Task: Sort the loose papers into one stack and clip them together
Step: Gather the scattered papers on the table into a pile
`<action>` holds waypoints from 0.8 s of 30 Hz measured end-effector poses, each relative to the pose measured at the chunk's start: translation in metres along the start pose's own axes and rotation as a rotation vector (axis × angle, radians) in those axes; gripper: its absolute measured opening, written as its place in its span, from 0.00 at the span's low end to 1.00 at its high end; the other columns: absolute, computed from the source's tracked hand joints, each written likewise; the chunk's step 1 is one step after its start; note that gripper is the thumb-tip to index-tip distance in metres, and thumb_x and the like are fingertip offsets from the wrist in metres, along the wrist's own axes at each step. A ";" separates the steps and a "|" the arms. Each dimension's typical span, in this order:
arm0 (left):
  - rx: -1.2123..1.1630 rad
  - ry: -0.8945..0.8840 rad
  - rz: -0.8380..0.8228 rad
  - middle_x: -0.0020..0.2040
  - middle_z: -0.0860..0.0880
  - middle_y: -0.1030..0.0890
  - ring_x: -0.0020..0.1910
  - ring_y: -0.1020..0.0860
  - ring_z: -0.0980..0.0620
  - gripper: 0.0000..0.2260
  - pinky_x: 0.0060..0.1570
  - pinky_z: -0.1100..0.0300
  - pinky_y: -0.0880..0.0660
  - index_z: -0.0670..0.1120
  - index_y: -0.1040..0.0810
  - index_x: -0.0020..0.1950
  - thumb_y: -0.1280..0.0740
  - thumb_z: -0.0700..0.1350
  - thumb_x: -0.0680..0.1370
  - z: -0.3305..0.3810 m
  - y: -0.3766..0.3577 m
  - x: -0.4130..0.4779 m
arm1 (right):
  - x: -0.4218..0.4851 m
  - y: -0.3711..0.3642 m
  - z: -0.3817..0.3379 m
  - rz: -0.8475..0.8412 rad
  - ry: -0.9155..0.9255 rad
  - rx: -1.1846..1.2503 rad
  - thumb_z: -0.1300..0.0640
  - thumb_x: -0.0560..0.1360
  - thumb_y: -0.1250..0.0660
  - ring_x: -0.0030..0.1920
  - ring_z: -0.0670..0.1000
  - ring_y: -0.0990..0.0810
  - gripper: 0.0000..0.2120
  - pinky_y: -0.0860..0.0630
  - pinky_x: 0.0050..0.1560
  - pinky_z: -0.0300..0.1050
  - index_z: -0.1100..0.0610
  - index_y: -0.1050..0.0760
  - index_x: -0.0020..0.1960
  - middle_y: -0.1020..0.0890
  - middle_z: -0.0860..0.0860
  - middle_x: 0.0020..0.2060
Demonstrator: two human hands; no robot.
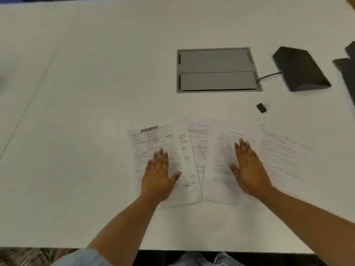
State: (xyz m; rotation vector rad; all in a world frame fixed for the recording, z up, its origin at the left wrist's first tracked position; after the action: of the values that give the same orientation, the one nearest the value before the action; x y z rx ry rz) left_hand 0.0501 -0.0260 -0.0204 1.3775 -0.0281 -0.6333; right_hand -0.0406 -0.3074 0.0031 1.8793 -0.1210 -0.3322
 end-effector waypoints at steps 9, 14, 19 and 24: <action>-0.097 0.013 -0.037 0.82 0.49 0.61 0.80 0.61 0.50 0.41 0.78 0.51 0.59 0.48 0.61 0.81 0.63 0.70 0.74 -0.014 -0.027 -0.020 | -0.036 -0.043 0.007 -0.144 -0.106 -0.074 0.32 0.75 0.57 0.79 0.56 0.44 0.43 0.48 0.77 0.53 0.62 0.47 0.79 0.43 0.57 0.79; -0.392 0.373 0.358 0.80 0.45 0.41 0.80 0.44 0.45 0.38 0.77 0.50 0.47 0.42 0.45 0.80 0.37 0.62 0.78 -0.042 0.006 -0.037 | -0.025 -0.031 -0.035 -0.064 -0.103 0.086 0.49 0.78 0.35 0.75 0.58 0.35 0.34 0.40 0.75 0.51 0.63 0.41 0.77 0.34 0.59 0.75; -0.411 0.827 0.198 0.68 0.38 0.29 0.67 0.28 0.38 0.43 0.62 0.42 0.29 0.39 0.37 0.73 0.26 0.62 0.69 -0.081 0.000 -0.052 | -0.013 -0.044 -0.081 -0.141 -0.140 0.321 0.53 0.77 0.33 0.62 0.55 0.23 0.27 0.27 0.64 0.48 0.60 0.33 0.73 0.24 0.56 0.65; -0.760 0.801 0.133 0.63 0.42 0.23 0.56 0.21 0.42 0.38 0.49 0.52 0.23 0.42 0.34 0.69 0.19 0.47 0.66 -0.090 -0.014 -0.045 | 0.000 -0.052 -0.109 -0.180 -0.289 0.344 0.49 0.73 0.30 0.48 0.53 0.22 0.21 0.26 0.46 0.43 0.60 0.25 0.61 0.21 0.53 0.50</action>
State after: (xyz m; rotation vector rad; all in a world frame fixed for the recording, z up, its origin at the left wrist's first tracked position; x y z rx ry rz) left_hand 0.0407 0.0739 -0.0375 0.7899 0.6904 0.0732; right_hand -0.0136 -0.1912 -0.0142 2.1775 -0.2153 -0.7461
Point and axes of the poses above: each hand's wrist, its own x-axis towards the middle knuckle, its own y-axis out of the back of the hand, z = x × y, the point moved 6 cm from there along x, towards the middle knuckle
